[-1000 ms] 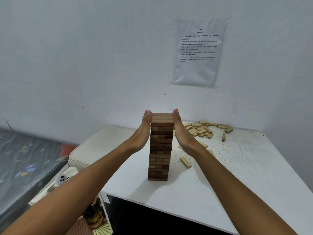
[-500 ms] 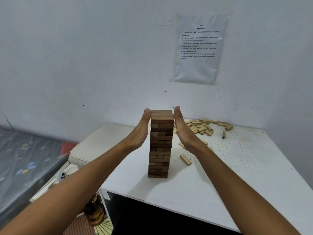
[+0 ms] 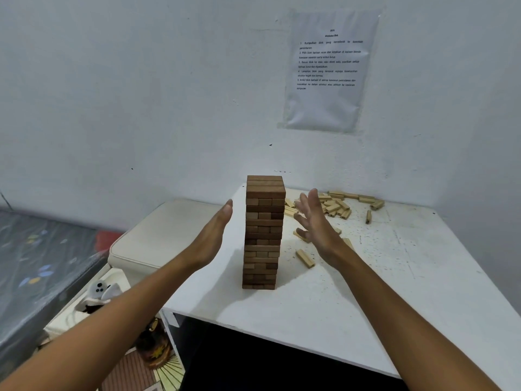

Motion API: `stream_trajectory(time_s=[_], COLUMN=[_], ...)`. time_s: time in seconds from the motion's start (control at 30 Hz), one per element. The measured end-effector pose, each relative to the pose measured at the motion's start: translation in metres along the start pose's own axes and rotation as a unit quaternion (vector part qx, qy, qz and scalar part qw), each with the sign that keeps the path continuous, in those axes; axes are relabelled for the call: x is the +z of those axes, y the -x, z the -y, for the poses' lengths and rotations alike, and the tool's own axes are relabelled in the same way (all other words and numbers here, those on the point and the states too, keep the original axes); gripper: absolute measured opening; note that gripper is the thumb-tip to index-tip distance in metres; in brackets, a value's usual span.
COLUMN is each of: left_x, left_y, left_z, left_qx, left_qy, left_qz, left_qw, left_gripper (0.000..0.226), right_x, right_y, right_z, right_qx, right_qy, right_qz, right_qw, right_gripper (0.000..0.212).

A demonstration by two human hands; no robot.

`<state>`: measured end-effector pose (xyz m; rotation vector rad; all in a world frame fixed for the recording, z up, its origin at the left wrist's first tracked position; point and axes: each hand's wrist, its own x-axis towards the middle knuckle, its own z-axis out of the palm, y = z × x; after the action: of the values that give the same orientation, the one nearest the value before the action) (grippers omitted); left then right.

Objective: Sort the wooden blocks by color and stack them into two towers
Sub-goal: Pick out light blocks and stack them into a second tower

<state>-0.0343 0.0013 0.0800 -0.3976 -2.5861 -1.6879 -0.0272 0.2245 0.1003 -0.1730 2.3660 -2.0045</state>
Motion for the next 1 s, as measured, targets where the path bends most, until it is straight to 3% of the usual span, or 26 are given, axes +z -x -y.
stream_trajectory(time_s=[0.1, 0.17, 0.37, 0.5, 0.73, 1.0], left_x=[0.002, 0.003, -0.011, -0.027, -0.032, -0.033], left_y=[0.005, 0.006, 0.000, -0.013, -0.023, -0.025], left_z=[0.008, 0.015, 0.015, 0.002, -0.003, 0.002], left_qx=[-0.007, -0.003, 0.038, 0.067, 0.079, 0.087], left_qy=[-0.009, -0.001, -0.024, -0.041, -0.036, -0.034], left_qz=[0.009, 0.011, -0.019, -0.039, -0.044, -0.048], left_qw=[1.000, 1.000, 0.999, 0.996, 0.995, 0.994], left_gripper=[0.116, 0.123, 0.107, 0.109, 0.113, 0.080], right_x=[-0.001, -0.002, -0.012, -0.028, -0.048, -0.060], right_y=[0.004, 0.005, 0.008, 0.007, -0.001, 0.000], right_z=[-0.011, -0.016, -0.021, -0.010, 0.004, 0.000], right_qx=[0.008, 0.012, -0.004, -0.038, -0.061, -0.067], right_qy=[-0.002, 0.001, 0.010, 0.047, 0.083, 0.142], right_qz=[0.004, 0.005, -0.011, -0.027, -0.063, -0.090], right_qw=[1.000, 1.000, 1.000, 0.998, 0.993, 0.984], right_gripper=[0.096, 0.095, 0.088, 0.087, 0.053, 0.043])
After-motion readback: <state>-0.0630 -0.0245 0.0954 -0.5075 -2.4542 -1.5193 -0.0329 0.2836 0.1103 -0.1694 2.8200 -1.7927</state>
